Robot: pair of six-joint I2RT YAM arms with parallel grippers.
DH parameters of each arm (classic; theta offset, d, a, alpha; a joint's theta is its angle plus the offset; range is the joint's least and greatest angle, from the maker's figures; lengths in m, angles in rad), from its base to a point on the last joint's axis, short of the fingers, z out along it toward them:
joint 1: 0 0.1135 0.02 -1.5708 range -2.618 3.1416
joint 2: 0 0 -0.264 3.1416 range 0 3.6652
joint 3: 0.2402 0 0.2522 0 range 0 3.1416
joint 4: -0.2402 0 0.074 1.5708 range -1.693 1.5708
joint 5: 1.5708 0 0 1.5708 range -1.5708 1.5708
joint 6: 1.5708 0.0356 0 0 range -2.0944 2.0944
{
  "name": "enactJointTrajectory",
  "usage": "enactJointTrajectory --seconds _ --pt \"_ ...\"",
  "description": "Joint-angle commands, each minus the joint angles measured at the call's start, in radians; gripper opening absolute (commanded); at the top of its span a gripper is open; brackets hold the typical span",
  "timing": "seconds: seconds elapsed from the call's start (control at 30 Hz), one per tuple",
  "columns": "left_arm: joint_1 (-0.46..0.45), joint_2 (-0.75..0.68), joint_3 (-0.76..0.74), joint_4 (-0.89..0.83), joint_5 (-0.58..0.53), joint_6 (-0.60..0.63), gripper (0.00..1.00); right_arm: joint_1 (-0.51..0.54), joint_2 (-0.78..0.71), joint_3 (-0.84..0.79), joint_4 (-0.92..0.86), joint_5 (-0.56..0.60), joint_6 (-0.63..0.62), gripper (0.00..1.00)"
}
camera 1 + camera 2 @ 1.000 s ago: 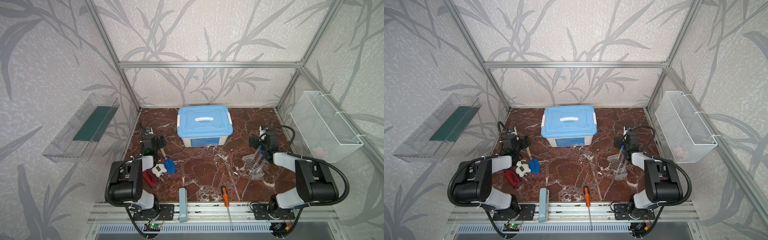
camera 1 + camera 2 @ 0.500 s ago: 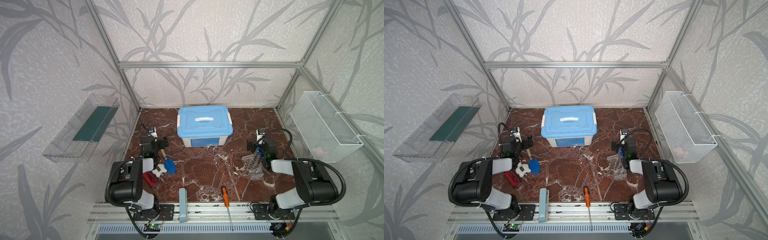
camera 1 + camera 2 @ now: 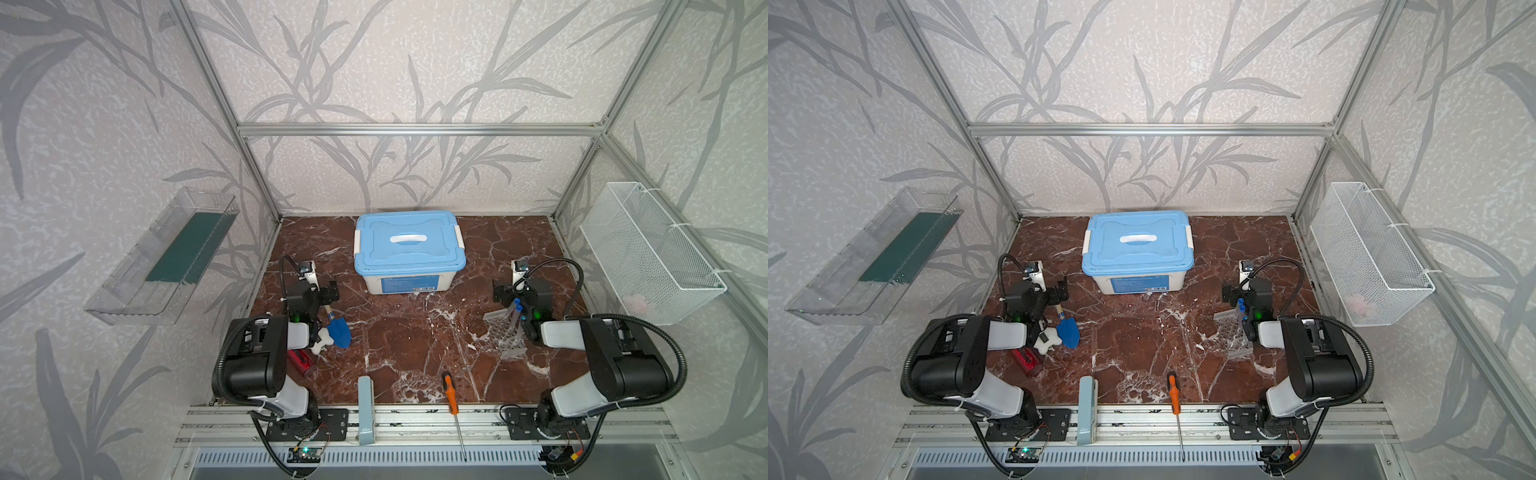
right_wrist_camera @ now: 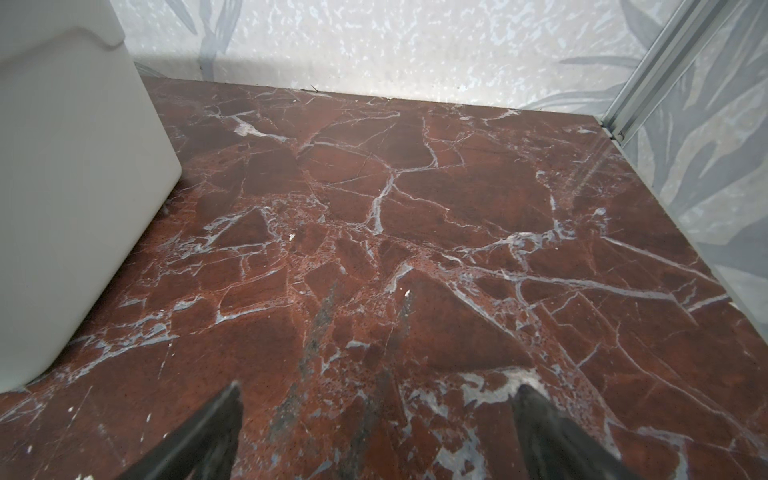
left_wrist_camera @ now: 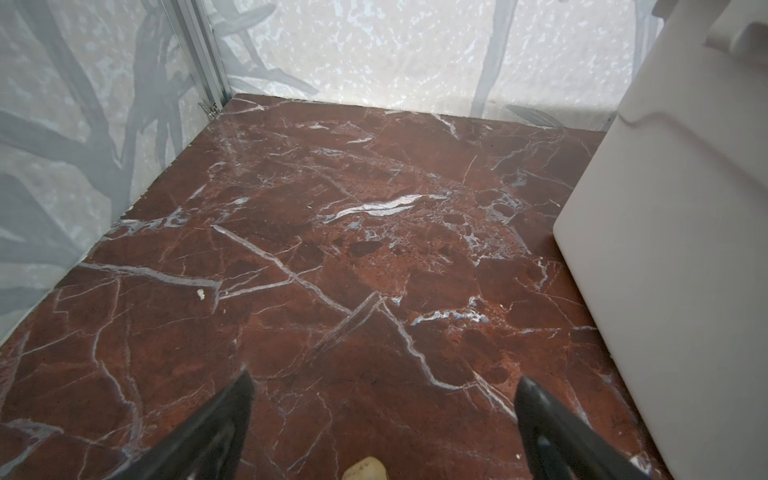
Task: Organize the chemistry lab equipment
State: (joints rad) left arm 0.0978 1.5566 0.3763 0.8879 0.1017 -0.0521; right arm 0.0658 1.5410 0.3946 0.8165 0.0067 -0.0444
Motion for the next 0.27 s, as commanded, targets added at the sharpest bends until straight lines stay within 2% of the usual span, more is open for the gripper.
enactJointTrajectory --seconds 0.0,0.23 --pt "-0.004 0.008 0.000 0.051 -0.030 0.009 0.99 0.006 0.001 0.003 0.042 -0.002 -0.009 0.99" --pt "-0.005 0.004 0.002 0.042 -0.031 0.009 0.99 0.008 0.004 0.010 0.030 0.000 -0.012 0.99"
